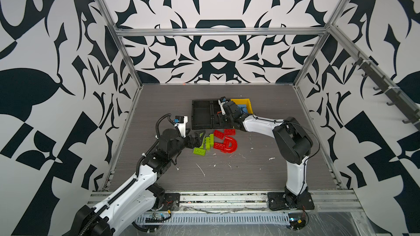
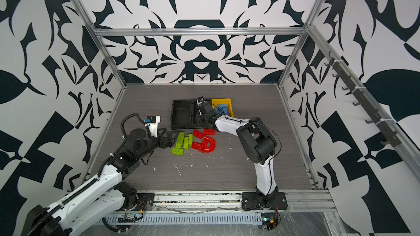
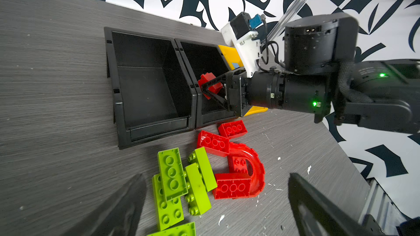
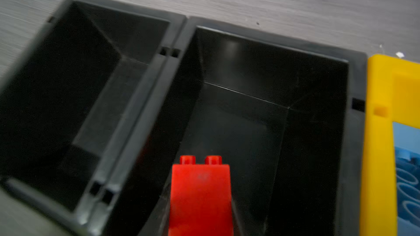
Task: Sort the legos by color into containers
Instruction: 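Carry the red brick with the right gripper into the black bin beside the yellow bin, then move the right gripper back over the red curved arch piece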
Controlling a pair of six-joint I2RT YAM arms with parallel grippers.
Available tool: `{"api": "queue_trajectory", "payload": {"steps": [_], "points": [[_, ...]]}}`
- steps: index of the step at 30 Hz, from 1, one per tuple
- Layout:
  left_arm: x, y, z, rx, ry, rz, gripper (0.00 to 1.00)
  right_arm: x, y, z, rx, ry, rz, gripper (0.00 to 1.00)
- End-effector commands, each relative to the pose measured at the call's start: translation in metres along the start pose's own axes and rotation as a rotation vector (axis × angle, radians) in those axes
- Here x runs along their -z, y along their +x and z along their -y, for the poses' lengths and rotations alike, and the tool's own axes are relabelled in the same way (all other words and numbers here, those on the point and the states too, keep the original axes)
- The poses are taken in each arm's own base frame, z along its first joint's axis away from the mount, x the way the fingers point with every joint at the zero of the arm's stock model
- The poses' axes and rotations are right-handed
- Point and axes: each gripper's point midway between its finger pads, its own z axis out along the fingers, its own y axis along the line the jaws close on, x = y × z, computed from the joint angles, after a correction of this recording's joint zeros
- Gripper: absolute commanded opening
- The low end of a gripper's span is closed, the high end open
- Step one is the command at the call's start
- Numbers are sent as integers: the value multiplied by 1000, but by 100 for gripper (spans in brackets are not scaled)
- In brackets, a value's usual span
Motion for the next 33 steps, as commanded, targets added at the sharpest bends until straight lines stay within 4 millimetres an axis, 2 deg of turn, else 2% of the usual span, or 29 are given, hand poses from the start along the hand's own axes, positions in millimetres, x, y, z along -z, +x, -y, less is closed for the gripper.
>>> {"api": "queue_trajectory", "payload": {"steps": [1, 4, 7, 9, 13, 15, 19, 23, 28, 33], "points": [[2, -2, 1, 3, 8, 15, 100, 14, -43, -6, -28, -24, 111, 27], [2, -3, 1, 3, 10, 19, 100, 15, -44, -7, -32, -33, 107, 32], [3, -3, -1, 6, 0, 23, 100, 19, -46, -7, -31, -33, 101, 49], [3, -4, 0, 5, 3, 26, 100, 26, -47, -8, -31, -35, 100, 55], [5, -4, 1, 5, 6, 30, 100, 49, -49, -16, -30, -65, 119, 61], [5, -4, 0, 6, 5, 29, 100, 65, -43, -22, -6, -66, 128, 62], [3, -3, 1, 8, 10, 21, 100, 96, -18, -37, 58, -49, 120, 62], [1, -2, 1, 7, 8, 14, 100, 122, 15, -33, 78, 21, 125, 64], [5, -6, 1, -4, 0, 24, 100, 134, 58, -19, 60, 28, 125, 64], [12, -10, 1, -13, -1, 62, 100, 138, 80, -3, 42, 64, 110, 65]]}}
